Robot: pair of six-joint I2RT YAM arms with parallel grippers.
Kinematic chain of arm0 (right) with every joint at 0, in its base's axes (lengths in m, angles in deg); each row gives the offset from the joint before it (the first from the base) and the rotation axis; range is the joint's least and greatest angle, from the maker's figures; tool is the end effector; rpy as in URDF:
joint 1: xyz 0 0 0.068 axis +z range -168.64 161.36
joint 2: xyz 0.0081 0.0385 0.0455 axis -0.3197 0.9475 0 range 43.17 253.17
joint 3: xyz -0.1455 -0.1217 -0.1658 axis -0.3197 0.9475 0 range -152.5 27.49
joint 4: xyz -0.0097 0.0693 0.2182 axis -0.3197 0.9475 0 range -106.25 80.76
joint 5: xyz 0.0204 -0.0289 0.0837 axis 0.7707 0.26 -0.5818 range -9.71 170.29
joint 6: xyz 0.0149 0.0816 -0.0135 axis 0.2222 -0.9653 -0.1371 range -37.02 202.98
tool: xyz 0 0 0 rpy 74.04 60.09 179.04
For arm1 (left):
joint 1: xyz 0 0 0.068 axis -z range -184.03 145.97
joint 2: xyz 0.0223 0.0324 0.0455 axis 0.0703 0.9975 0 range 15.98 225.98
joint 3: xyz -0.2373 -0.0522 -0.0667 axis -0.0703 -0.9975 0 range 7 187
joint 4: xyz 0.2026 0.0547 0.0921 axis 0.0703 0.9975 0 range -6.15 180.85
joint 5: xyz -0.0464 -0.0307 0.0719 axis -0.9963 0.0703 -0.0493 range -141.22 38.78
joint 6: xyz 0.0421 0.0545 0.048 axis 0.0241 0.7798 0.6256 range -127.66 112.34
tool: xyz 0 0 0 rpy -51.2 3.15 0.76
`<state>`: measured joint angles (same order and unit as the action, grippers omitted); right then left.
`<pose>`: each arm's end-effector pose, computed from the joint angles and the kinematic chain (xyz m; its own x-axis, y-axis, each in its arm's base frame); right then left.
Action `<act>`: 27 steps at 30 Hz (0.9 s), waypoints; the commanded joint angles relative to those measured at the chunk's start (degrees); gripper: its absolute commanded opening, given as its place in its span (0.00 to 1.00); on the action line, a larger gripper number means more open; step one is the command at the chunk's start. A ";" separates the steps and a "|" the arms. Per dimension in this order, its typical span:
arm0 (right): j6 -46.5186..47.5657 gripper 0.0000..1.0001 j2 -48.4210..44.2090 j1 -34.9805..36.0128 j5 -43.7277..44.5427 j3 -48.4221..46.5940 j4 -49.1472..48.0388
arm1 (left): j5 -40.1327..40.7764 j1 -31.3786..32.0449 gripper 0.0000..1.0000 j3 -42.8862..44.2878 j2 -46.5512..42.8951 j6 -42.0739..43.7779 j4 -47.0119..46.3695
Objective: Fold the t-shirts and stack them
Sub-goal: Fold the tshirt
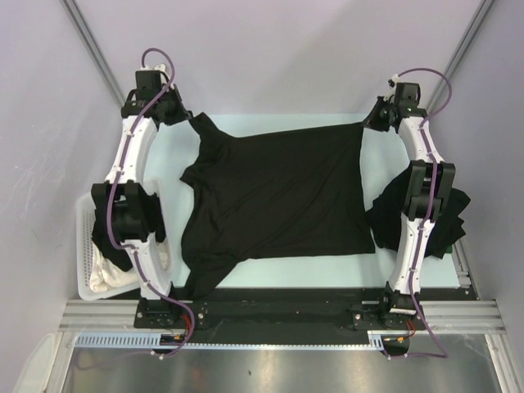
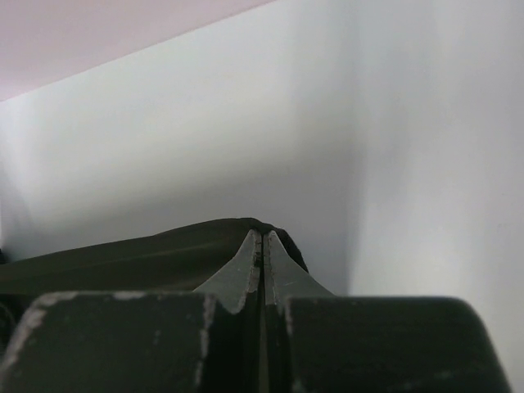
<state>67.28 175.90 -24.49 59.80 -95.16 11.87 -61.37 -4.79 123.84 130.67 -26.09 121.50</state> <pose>0.5141 -0.0268 0.2254 -0.6403 0.3203 -0.6982 -0.0054 0.9070 0.4210 0.4484 -0.0070 0.3166 -0.5922 -0.3191 -0.7399 -0.0598 0.9331 -0.3546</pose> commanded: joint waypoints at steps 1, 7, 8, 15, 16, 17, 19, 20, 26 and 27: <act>-1.25 0.00 -2.56 -0.83 -1.30 0.66 4.48 | 0.75 0.23 0.00 -4.58 -5.87 2.26 4.35; -1.87 0.00 -2.03 -1.27 -2.27 0.39 12.04 | 1.89 0.23 0.00 -11.61 -11.06 2.53 9.10; -1.79 0.00 -2.55 -1.36 -1.92 1.09 13.27 | 2.33 0.23 0.00 -12.68 -11.77 2.62 9.63; -2.14 0.00 -8.18 -1.54 -0.60 6.63 14.50 | 3.91 0.23 0.00 -21.21 -18.89 4.11 12.80; -2.14 0.00 -8.53 -1.62 -0.43 6.63 15.47 | 4.00 0.23 0.00 -22.08 -20.20 4.37 13.84; -2.14 0.00 -8.71 -1.62 -0.43 6.81 17.21 | 4.17 0.23 0.00 -22.53 -20.73 4.46 14.46; -2.31 0.00 -9.33 -1.62 -0.86 7.86 18.81 | 4.44 0.23 0.00 -23.58 -22.40 4.99 15.78; -2.40 0.00 -9.50 -1.62 -0.95 8.30 20.38 | 4.35 0.23 0.00 -24.02 -22.93 5.08 16.14; -2.14 0.00 -10.03 -1.54 -0.78 11.03 26.89 | 3.65 0.23 0.00 -29.90 -27.50 5.17 16.41; -2.14 0.00 -10.12 -1.54 -0.69 11.46 27.42 | 3.21 0.23 0.00 -30.78 -28.29 5.08 16.40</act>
<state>65.42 168.86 -25.69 58.65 -85.30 33.34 -58.11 -4.74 96.32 106.65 -22.14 137.17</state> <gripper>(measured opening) 0.010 0.006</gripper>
